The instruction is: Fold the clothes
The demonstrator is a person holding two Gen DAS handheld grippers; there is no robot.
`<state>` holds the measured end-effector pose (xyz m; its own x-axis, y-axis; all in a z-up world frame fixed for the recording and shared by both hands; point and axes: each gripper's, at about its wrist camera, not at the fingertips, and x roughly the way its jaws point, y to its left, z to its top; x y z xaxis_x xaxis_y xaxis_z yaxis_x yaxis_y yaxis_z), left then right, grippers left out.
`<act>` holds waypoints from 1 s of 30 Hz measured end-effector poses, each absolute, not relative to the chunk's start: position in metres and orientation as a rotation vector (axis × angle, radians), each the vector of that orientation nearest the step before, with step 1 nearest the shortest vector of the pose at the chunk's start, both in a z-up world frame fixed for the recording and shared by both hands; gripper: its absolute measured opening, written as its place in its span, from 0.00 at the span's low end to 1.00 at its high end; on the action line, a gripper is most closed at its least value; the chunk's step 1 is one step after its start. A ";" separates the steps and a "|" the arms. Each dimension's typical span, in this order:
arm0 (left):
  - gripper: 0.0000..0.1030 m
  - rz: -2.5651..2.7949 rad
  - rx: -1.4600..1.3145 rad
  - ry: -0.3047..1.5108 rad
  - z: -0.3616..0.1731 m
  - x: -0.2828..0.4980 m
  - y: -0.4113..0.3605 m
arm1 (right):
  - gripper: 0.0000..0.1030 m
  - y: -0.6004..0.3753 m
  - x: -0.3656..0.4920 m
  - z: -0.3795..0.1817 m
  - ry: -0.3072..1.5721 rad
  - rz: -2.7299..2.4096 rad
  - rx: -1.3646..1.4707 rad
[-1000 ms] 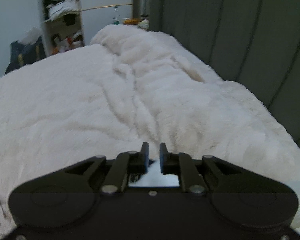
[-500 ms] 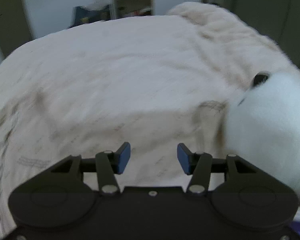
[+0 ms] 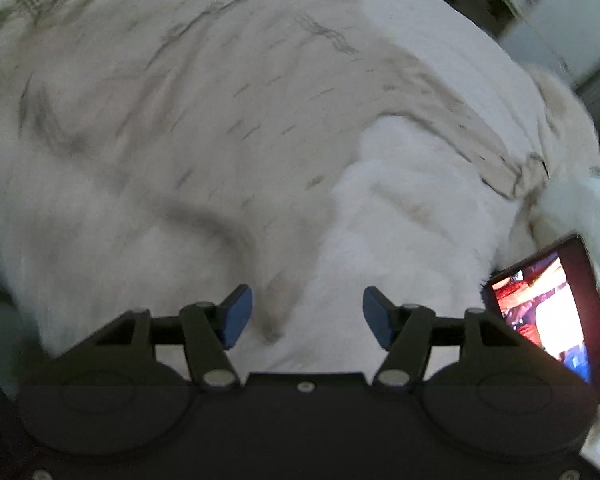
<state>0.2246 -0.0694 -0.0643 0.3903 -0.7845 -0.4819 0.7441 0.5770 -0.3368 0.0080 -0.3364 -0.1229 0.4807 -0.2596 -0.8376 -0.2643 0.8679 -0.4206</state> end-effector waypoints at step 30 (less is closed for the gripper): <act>0.47 -1.381 0.598 0.617 -0.127 0.072 -0.154 | 0.46 -0.305 -0.029 -0.128 0.994 0.304 -0.987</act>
<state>0.0716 -0.1539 -0.1266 0.0873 -0.7007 -0.7081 0.9950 0.0966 0.0271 -0.0292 -0.3048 -0.1277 0.5461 -0.2024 -0.8129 -0.6219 0.5522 -0.5553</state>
